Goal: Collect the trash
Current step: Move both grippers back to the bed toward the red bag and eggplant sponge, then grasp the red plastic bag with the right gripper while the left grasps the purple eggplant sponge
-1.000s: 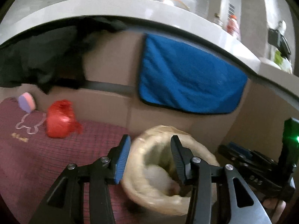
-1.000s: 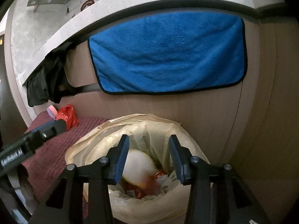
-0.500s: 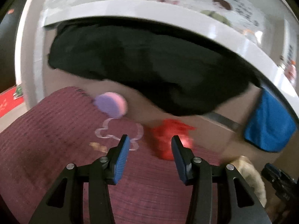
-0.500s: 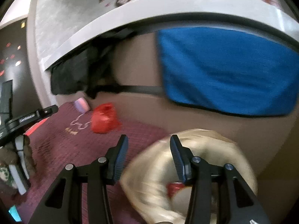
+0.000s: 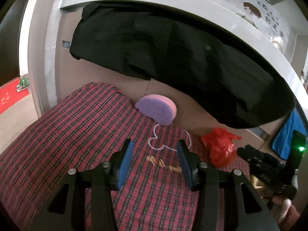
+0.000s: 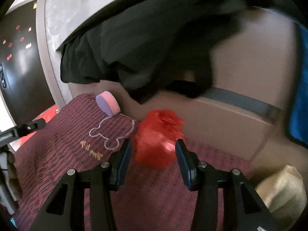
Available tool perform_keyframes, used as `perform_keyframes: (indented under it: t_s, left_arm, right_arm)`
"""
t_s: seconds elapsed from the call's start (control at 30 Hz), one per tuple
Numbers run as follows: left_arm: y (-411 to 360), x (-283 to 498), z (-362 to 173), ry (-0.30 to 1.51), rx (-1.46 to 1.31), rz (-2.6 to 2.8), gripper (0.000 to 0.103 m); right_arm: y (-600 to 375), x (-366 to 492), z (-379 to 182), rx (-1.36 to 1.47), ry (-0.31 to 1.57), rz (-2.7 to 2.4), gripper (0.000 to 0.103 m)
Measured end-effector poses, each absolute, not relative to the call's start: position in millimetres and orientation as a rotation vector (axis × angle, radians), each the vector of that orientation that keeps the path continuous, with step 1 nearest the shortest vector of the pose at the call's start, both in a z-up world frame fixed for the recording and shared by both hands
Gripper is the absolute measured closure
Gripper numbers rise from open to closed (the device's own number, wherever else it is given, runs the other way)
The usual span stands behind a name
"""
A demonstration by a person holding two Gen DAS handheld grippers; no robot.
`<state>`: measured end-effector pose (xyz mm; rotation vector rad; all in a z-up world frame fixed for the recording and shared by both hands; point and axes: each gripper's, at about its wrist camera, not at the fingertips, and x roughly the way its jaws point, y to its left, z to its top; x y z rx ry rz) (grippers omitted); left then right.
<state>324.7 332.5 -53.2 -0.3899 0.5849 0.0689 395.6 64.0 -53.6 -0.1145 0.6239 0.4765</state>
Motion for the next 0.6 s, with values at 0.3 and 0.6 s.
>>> perform_keyframes:
  t_s: [0.3, 0.6]
  left_arm:
    - [329.7, 403.9, -66.6, 0.64, -0.42, 0.077, 0.054]
    - [305.7, 489.6, -68.8, 0.648, -0.493, 0.167, 0.053]
  right_arm:
    - [95.4, 435.5, -82.0, -0.256, 0.692, 0.369, 0.059]
    - [39.5, 420.9, -80.6, -0.13, 0.766, 0.422, 0.066]
